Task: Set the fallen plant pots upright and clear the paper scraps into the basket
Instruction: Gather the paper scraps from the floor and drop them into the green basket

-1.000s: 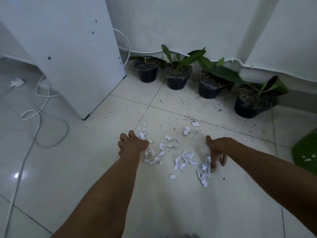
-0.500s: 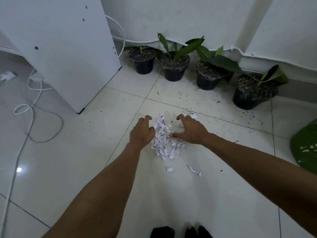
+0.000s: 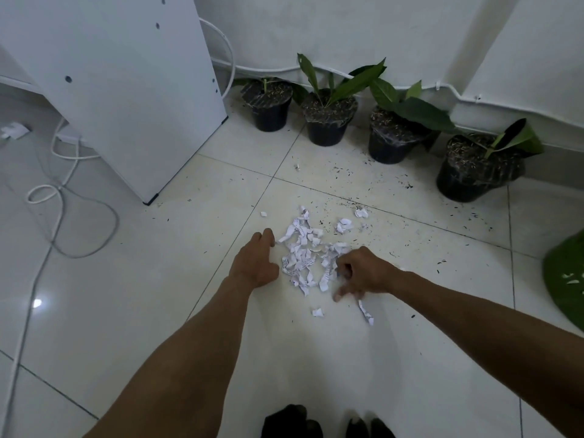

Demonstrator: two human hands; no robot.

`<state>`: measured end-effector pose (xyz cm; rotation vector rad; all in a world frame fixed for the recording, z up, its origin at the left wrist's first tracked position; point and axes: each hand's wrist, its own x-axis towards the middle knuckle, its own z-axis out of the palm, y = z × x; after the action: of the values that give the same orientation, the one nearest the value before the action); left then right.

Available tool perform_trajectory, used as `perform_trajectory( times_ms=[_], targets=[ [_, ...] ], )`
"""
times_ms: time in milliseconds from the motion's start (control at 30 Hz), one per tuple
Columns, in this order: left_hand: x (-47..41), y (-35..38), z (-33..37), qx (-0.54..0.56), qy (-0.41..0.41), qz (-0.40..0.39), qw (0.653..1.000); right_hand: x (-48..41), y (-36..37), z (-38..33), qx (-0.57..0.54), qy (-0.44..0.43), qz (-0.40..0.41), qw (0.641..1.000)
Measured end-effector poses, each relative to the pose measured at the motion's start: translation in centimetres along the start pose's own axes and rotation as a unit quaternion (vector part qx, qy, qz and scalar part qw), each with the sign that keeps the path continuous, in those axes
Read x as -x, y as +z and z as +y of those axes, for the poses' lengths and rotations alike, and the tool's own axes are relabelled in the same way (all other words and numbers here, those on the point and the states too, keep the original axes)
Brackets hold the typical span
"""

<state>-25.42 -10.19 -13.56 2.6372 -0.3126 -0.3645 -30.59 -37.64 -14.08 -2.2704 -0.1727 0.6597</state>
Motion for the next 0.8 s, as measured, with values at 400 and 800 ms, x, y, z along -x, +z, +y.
perform_trajectory(
  times_ms=[400, 800],
  targets=[
    [-2.5, 1.1, 0.9, -0.098, 0.101, -0.042, 0.989, -4.2, -3.5, -2.7, 0.256, 0.05, 0.089, 0.961],
    [-6.8, -0.1, 4.2, 0.041, 0.136, -0.022, 0.99, -7.1, -2.6, -4.6, 0.206, -0.004, 0.076, 0.976]
  ],
)
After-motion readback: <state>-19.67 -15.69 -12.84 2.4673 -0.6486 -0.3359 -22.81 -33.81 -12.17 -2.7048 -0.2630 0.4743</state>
